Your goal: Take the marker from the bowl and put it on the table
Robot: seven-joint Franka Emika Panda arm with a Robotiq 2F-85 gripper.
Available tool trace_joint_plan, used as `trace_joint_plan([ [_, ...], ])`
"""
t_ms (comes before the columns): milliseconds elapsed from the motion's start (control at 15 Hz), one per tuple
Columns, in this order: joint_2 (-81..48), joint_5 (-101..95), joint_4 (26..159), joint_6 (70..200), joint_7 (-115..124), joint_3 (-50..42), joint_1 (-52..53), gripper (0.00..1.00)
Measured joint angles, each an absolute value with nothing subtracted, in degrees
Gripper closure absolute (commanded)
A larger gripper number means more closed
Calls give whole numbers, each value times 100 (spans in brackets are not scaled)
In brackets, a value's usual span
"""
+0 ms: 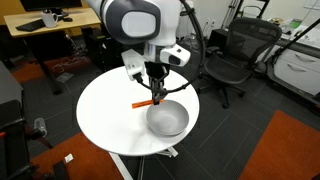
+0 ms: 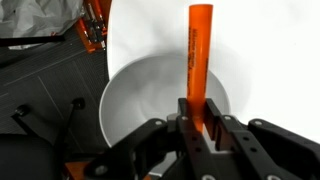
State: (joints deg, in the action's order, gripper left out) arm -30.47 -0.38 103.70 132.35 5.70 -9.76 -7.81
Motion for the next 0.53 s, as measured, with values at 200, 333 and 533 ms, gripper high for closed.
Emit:
trace_joint_plan([
  [200, -3043, -150, 10756, 13586, 275, -841, -747, 95],
  [333, -3040, -183, 11026, 14046, 10, -747, -738, 95],
  [533, -3037, -186, 11358, 14612, -450, -582, -741, 95],
])
